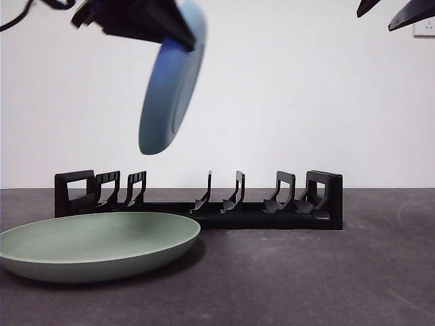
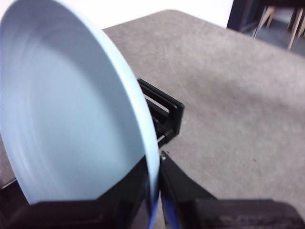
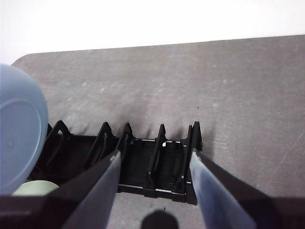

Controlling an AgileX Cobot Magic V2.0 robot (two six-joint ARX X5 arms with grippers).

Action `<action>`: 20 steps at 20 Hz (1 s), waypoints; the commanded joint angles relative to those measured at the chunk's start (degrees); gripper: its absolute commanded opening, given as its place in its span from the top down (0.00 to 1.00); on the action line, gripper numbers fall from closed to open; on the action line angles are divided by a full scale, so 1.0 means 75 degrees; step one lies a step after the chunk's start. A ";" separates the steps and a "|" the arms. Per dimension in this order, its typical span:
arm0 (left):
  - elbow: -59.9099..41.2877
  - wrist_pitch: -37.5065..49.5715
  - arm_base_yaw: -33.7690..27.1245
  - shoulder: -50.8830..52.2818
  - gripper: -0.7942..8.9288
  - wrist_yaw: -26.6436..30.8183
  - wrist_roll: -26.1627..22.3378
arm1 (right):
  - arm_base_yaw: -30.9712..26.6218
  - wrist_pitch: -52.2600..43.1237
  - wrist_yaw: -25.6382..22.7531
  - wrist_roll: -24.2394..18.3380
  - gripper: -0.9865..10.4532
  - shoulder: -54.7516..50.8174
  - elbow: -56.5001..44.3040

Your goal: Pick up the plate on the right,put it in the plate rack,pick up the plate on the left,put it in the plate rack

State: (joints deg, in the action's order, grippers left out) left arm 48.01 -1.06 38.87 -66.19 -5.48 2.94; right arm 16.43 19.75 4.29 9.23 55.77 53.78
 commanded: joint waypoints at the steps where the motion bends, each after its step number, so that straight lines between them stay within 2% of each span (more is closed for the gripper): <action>1: 0.0032 0.0356 -0.0982 -0.0044 0.93 -0.1244 0.0530 | 0.0015 -0.0032 -0.0012 0.0052 0.70 0.0012 -0.0003; 3: 0.0035 0.0659 -0.1545 -0.0079 0.93 -0.1920 0.0793 | 0.0015 -0.0029 0.0015 0.0064 0.70 0.0012 -0.0003; 6: 0.0038 0.1032 -0.2232 -0.0114 0.93 -0.2358 0.1032 | 0.0015 -0.0029 0.0017 0.0137 0.70 0.0012 -0.0003; 8: 0.0055 0.1110 -0.2640 -0.0122 0.93 -0.2567 0.1049 | 0.0015 -0.0026 0.0020 0.0169 0.70 0.0012 -0.0003; 12: 0.0055 0.1227 -0.3264 -0.0309 0.93 -0.3456 0.1049 | 0.0020 -0.0026 0.0023 0.0189 0.70 0.0012 -0.0003; 20: 0.0055 0.1349 -0.3608 -0.1110 0.93 -0.3500 0.0746 | 0.0020 -0.0026 0.0023 0.0192 0.70 0.0015 -0.0003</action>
State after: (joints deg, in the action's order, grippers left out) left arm 48.31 7.94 11.99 -74.35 -31.57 10.24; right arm 16.49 19.75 4.45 10.09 55.77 53.78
